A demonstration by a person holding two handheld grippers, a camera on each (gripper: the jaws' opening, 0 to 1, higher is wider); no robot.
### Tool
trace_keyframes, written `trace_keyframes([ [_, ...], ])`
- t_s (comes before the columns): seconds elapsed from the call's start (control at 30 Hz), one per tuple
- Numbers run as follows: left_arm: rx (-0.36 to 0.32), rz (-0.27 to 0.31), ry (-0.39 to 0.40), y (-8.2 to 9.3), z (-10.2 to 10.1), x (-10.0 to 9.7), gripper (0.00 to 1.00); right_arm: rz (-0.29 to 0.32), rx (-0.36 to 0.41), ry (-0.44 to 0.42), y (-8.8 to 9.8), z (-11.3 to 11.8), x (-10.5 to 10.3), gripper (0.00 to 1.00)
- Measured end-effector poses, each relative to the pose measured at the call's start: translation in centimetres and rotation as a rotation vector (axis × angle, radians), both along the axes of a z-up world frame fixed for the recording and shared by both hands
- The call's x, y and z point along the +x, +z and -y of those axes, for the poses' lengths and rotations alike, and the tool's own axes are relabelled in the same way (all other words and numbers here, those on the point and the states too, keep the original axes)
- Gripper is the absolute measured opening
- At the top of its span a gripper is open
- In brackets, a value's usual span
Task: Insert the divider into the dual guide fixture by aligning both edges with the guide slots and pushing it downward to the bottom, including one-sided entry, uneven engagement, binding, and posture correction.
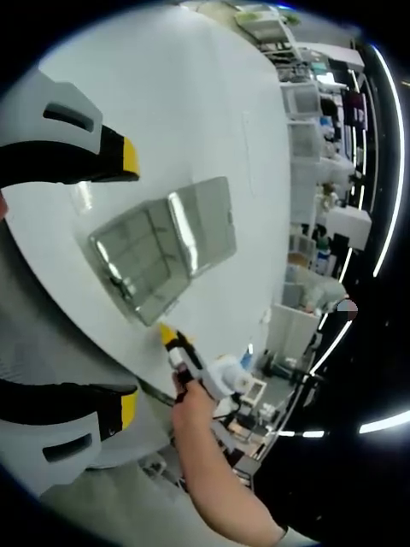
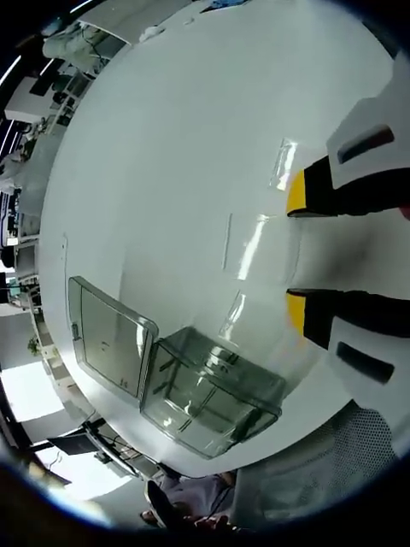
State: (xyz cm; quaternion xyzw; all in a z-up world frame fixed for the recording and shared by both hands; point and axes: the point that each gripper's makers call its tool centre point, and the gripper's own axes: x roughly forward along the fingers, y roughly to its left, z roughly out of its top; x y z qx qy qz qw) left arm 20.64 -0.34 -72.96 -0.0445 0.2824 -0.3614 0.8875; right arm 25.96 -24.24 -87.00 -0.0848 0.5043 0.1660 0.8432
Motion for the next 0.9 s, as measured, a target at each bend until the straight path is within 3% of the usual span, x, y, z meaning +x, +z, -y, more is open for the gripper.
trace_keyframes([
  [0.53,0.002,0.001,0.002,0.19,-0.18,-0.05,0.96,-0.005,-0.004,-0.013,-0.65,0.29,0.71,0.3],
  [0.67,0.002,0.002,0.004,0.23,-0.24,-0.03,0.96,0.004,-0.041,0.022,-0.93,0.29,0.82,0.3],
  [0.9,0.005,0.0,0.004,0.16,-0.36,-0.01,0.96,0.001,-0.03,0.029,-0.52,0.15,0.48,0.3],
])
